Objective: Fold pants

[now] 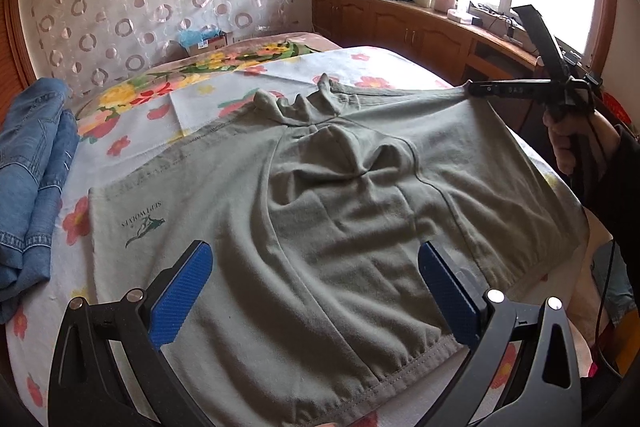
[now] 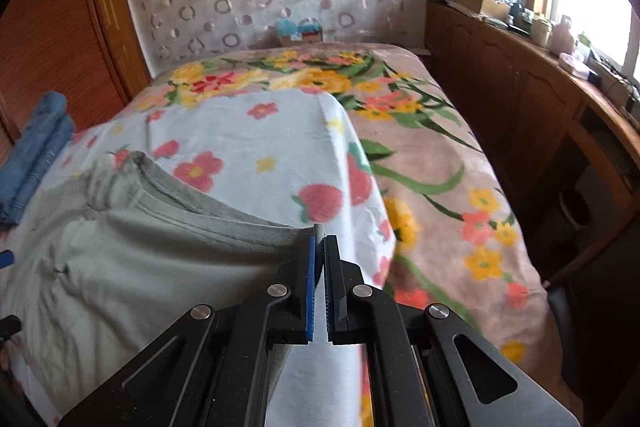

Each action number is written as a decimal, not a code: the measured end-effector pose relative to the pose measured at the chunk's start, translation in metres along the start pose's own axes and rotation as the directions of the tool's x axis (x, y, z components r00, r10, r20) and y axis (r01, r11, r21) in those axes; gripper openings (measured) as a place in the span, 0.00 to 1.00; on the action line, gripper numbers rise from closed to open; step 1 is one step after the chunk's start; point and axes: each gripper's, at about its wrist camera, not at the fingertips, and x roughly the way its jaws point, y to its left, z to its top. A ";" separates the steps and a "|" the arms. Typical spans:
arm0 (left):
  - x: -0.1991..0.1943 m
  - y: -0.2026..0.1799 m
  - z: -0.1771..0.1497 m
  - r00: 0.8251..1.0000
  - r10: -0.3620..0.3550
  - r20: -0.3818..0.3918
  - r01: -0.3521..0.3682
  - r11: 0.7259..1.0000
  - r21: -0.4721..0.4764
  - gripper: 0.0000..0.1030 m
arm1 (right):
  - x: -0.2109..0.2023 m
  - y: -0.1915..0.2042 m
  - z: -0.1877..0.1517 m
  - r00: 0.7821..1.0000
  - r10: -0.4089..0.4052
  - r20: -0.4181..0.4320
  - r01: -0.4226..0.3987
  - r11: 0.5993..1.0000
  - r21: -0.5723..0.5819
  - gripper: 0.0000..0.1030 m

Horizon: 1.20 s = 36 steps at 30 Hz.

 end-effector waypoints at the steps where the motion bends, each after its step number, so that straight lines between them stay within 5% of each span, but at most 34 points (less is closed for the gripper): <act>1: 0.000 0.001 -0.001 1.000 -0.001 0.000 0.001 1.000 -0.001 1.00 | -0.002 0.001 -0.003 1.000 -0.018 -0.002 0.018 1.000 -0.006 0.03; 7: 0.001 0.009 -0.008 1.000 -0.006 -0.008 0.006 1.000 -0.017 1.00 | -0.012 0.014 -0.011 0.999 -0.030 0.010 0.030 0.999 -0.022 0.04; 12: -0.010 0.017 -0.017 1.000 0.000 0.000 0.000 0.999 -0.036 1.00 | -0.019 0.025 -0.011 0.998 -0.009 0.059 0.011 0.999 -0.038 0.33; 21: -0.040 0.053 -0.047 0.999 0.039 0.021 -0.036 0.992 -0.120 1.00 | -0.084 0.062 -0.080 0.989 0.092 0.112 -0.076 0.988 -0.136 0.52; 28: -0.057 0.072 -0.077 0.995 0.103 -0.007 -0.102 0.983 -0.154 0.99 | -0.125 0.060 -0.141 0.988 0.134 0.078 -0.121 0.981 -0.154 0.52; 36: -0.069 0.087 -0.105 0.993 0.115 -0.033 -0.120 0.969 -0.217 0.94 | -0.156 0.056 -0.155 0.992 0.115 0.055 -0.105 0.981 -0.163 0.52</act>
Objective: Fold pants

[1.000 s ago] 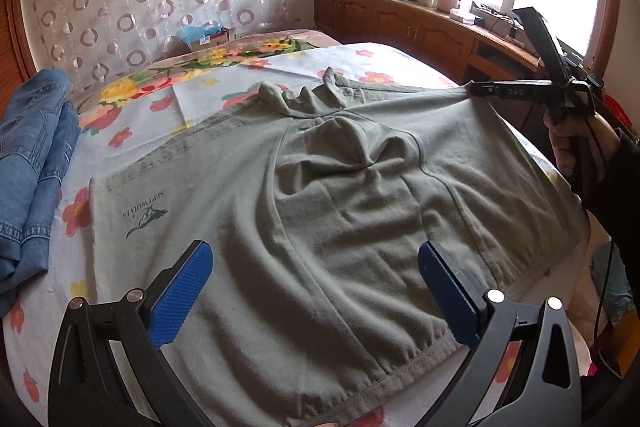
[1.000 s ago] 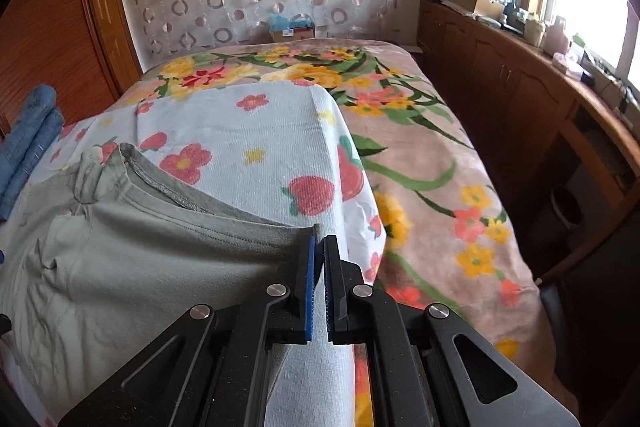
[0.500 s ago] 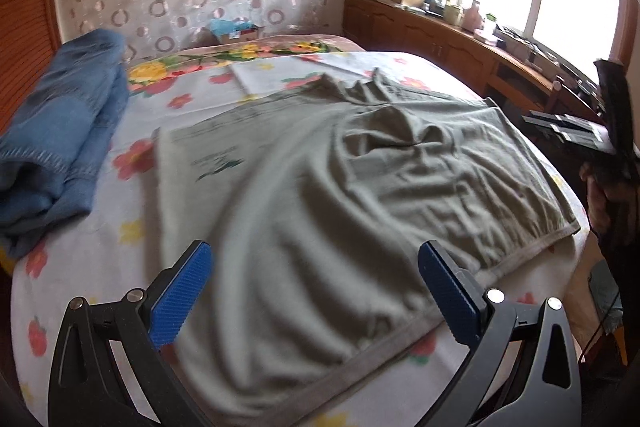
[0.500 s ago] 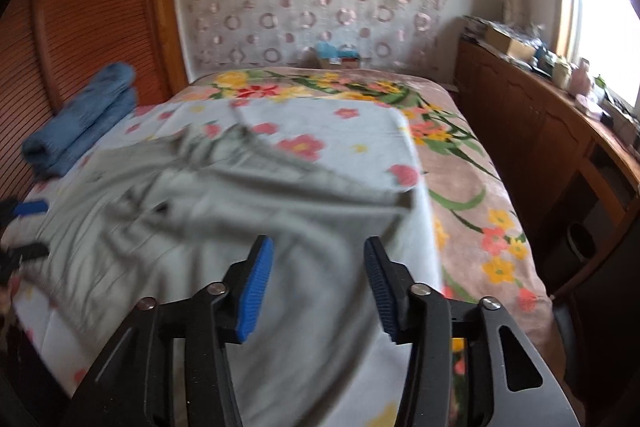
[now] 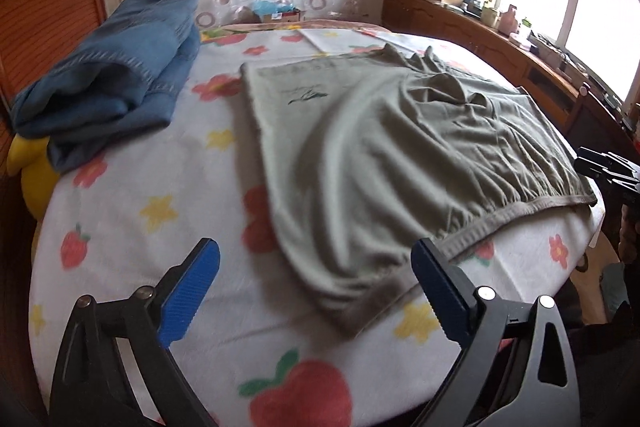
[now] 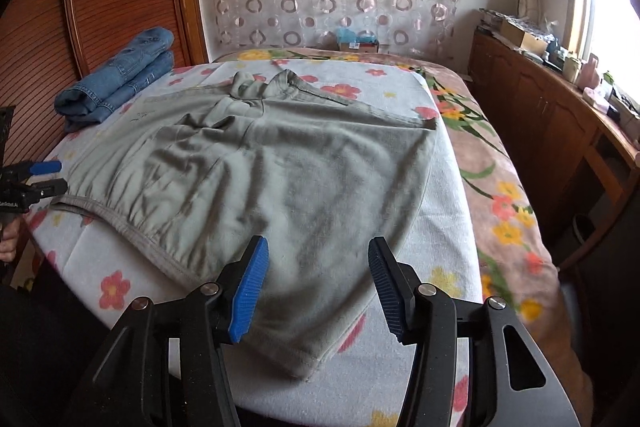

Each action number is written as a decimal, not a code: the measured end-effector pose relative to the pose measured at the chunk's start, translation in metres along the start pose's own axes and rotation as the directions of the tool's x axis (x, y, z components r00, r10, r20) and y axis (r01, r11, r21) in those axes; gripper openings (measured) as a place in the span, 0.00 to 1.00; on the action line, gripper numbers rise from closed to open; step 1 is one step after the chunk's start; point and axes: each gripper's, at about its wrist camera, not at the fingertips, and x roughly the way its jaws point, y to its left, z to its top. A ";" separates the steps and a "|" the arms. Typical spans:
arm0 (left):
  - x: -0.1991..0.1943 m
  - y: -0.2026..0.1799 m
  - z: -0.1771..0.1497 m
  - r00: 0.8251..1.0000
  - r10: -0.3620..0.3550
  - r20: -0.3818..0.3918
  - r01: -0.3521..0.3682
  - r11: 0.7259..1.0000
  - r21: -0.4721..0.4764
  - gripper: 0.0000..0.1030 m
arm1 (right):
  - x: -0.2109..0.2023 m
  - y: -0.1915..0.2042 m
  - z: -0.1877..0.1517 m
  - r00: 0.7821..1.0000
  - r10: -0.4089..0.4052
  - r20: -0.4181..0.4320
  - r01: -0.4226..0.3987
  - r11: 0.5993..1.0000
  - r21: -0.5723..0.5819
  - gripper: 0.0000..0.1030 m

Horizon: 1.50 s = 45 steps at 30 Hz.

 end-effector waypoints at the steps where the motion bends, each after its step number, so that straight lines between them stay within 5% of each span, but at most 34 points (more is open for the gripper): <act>1: -0.002 0.002 -0.002 1.000 -0.004 0.003 0.004 1.000 -0.009 0.94 | 0.000 -0.001 0.002 1.000 0.004 0.003 -0.004 1.000 0.004 0.52; 5: -0.008 0.006 -0.008 1.000 -0.018 0.016 0.019 0.999 -0.027 0.91 | 0.001 0.009 0.006 1.000 0.022 0.020 -0.023 0.999 0.027 0.52; 7: -0.010 0.005 -0.009 0.999 -0.026 0.023 0.027 0.999 -0.028 0.73 | 0.004 0.011 0.006 0.999 0.030 0.026 -0.031 0.999 0.036 0.52; 14: -0.010 0.001 -0.018 0.999 -0.035 0.025 0.036 0.999 -0.035 0.56 | 0.016 0.024 0.007 0.999 0.031 0.029 -0.032 0.999 0.034 0.52; 26: -0.017 -0.007 -0.015 0.997 -0.062 0.043 0.063 0.998 -0.011 0.06 | 0.025 0.034 0.008 0.998 0.065 0.024 -0.066 0.997 0.042 0.52; 45: -0.023 -0.037 0.024 0.994 -0.081 0.068 0.074 0.993 0.093 0.01 | 0.041 0.030 0.001 0.996 0.088 0.025 -0.090 0.994 0.070 0.52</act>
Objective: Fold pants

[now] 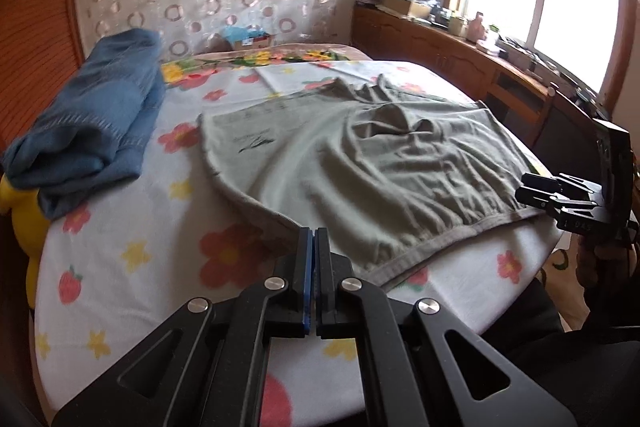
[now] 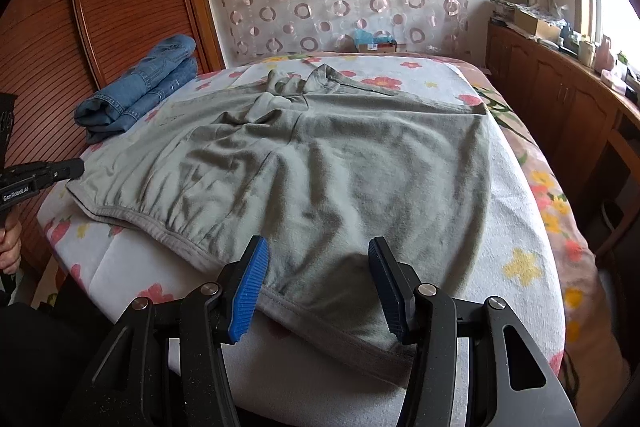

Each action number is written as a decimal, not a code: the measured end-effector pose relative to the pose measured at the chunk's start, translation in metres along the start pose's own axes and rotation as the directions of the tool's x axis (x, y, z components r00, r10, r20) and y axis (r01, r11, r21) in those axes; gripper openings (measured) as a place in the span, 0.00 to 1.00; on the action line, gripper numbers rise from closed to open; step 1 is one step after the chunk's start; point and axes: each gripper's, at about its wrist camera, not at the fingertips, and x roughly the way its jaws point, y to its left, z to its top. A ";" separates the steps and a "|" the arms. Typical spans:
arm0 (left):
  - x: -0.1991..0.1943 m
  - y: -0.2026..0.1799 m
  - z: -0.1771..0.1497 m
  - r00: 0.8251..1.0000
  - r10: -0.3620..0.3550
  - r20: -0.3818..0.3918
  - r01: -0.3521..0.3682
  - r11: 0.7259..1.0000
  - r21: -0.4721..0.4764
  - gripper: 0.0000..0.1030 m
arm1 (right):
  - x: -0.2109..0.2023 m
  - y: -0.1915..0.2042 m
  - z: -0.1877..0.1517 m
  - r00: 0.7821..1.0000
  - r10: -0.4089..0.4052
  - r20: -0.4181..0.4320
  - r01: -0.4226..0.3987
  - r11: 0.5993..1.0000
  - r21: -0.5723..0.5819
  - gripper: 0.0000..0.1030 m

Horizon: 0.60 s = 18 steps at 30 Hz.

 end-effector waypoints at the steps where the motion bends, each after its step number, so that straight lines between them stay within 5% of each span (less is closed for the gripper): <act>1: 0.002 -0.003 0.004 1.000 0.001 -0.003 -0.001 1.000 0.010 0.01 | 0.000 -0.001 0.000 1.000 0.001 0.003 -0.001 1.000 0.001 0.52; 18: 0.031 -0.106 0.079 0.991 -0.135 0.003 0.131 0.964 0.230 0.01 | -0.005 -0.010 -0.004 0.999 -0.003 0.043 0.002 1.000 0.021 0.52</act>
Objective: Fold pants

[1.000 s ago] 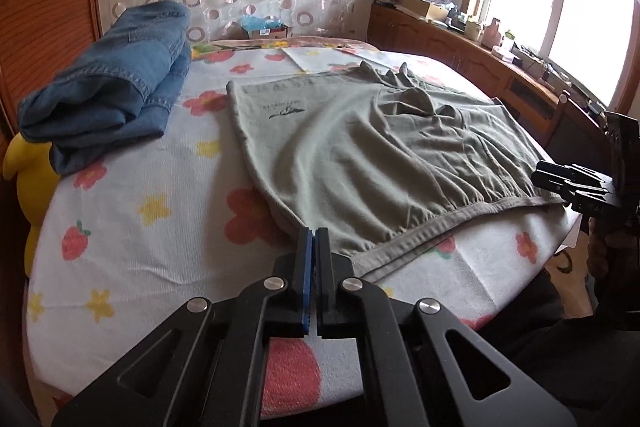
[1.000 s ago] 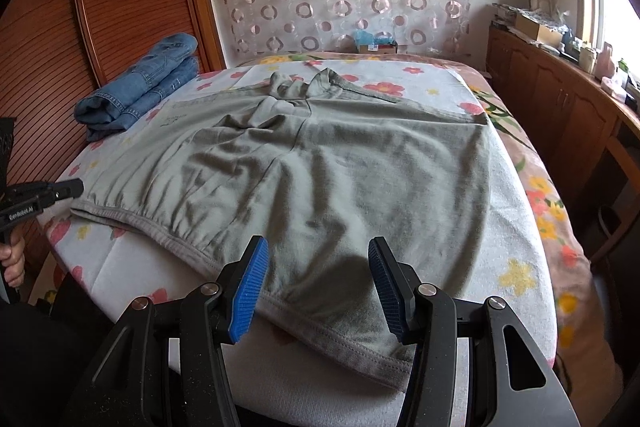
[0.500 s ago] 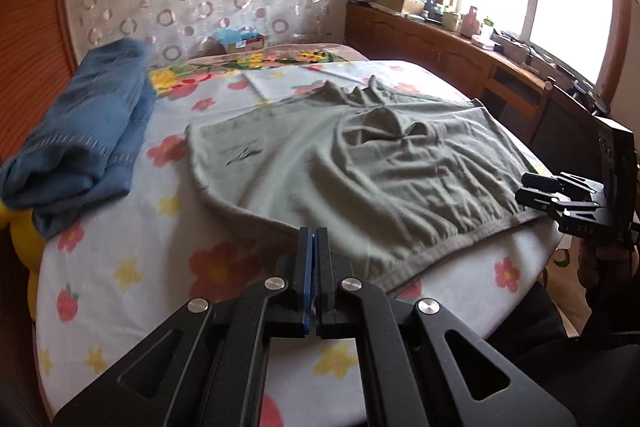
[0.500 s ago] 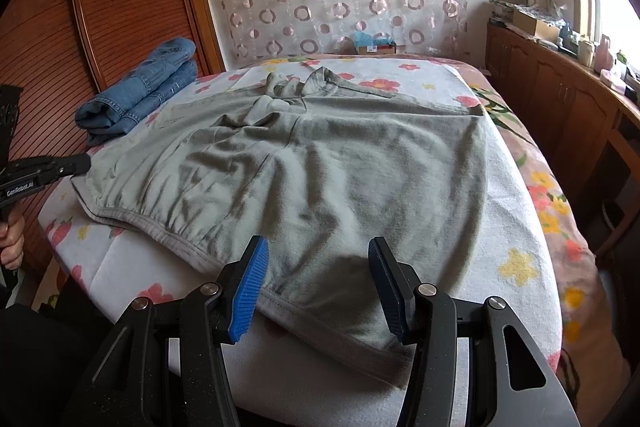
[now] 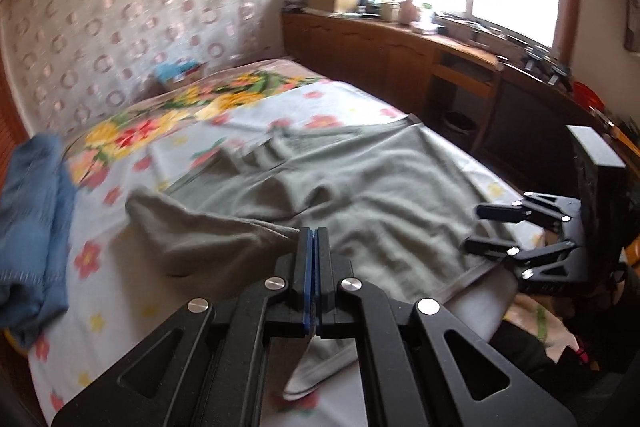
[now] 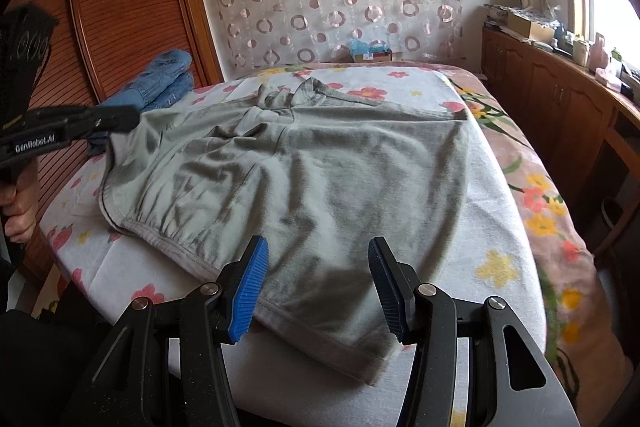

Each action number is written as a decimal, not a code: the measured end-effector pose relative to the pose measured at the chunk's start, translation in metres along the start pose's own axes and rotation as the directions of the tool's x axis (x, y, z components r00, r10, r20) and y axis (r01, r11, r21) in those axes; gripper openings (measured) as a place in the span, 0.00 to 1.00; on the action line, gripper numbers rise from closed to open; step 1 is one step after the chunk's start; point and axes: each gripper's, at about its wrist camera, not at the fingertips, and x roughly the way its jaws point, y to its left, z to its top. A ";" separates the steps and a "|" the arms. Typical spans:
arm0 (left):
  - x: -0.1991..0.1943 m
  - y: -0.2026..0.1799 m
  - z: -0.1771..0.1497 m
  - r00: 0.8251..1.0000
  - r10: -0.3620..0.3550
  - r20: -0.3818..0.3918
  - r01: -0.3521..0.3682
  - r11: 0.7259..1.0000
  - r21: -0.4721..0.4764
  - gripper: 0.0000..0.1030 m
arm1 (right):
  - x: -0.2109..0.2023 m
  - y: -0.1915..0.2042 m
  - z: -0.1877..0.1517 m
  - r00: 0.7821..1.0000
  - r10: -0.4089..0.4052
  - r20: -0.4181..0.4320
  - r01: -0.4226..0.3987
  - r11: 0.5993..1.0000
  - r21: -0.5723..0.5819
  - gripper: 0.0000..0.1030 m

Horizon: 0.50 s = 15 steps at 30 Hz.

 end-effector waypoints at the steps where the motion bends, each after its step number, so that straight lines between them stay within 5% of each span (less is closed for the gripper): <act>1: 0.002 -0.007 0.004 1.000 -0.017 -0.002 0.017 1.000 0.009 0.01 | -0.001 -0.001 0.000 1.000 -0.003 0.002 0.003 1.000 0.001 0.52; 7: 0.016 -0.036 0.018 0.998 -0.068 -0.004 0.068 0.997 0.042 0.01 | -0.004 -0.010 -0.001 1.000 -0.020 0.007 0.020 1.000 0.009 0.52; 15: 0.025 -0.024 0.014 0.997 -0.060 -0.037 0.060 0.998 -0.022 0.04 | 0.003 -0.008 0.001 1.000 -0.014 0.001 0.014 1.000 0.014 0.52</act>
